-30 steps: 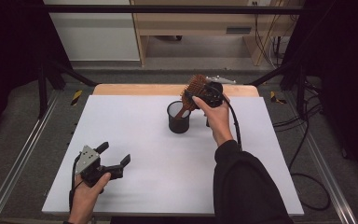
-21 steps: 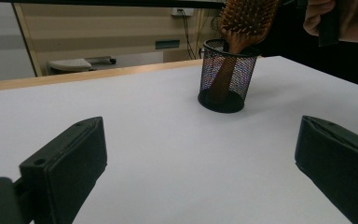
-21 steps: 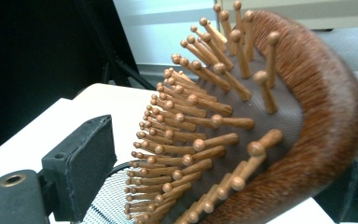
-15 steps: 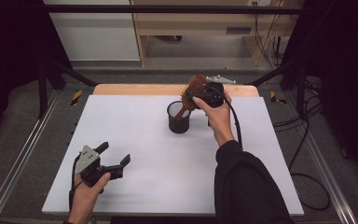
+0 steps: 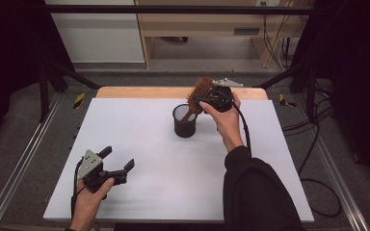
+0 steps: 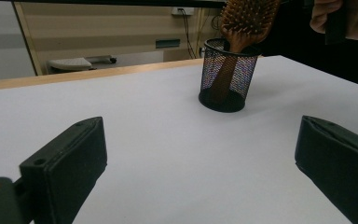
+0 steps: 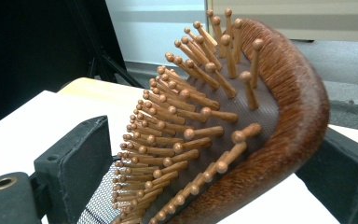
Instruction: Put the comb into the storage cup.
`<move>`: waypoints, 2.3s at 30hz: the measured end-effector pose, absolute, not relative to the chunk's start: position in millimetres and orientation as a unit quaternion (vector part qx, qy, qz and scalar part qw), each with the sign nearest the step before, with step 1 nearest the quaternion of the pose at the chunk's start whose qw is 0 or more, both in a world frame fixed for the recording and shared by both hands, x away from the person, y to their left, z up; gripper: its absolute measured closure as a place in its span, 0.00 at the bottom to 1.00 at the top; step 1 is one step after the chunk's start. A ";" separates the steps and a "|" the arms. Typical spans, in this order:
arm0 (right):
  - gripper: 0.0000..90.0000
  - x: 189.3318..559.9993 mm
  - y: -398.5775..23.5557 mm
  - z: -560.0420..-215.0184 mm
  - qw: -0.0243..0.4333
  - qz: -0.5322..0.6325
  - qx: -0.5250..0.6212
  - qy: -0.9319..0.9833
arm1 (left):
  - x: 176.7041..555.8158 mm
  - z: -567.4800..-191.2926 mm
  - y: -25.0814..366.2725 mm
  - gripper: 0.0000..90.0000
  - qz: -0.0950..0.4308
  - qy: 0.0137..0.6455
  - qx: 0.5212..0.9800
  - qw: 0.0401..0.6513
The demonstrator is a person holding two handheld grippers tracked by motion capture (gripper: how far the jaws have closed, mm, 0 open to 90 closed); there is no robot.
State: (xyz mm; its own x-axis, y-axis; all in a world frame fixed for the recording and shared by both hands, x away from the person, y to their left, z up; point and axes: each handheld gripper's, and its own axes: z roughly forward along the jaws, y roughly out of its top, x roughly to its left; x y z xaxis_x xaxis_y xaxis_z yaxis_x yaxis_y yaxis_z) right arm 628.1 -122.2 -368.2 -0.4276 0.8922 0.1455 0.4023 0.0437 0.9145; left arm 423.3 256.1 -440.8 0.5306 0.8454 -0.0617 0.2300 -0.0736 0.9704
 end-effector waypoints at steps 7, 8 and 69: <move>0.09 627.6 -123.3 -367.5 0.244 0.503 0.478 0.678 | 423.4 -440.8 256.1 0.02 0.278 0.397 0.678 0.553; 0.09 627.6 -123.5 -367.4 0.242 0.503 0.479 0.678 | 423.3 -440.8 256.1 0.02 0.278 0.397 0.678 0.553; 0.08 547.5 -196.0 -313.7 0.282 0.586 0.445 0.616 | 415.3 -438.0 274.4 0.02 0.302 0.418 0.652 0.555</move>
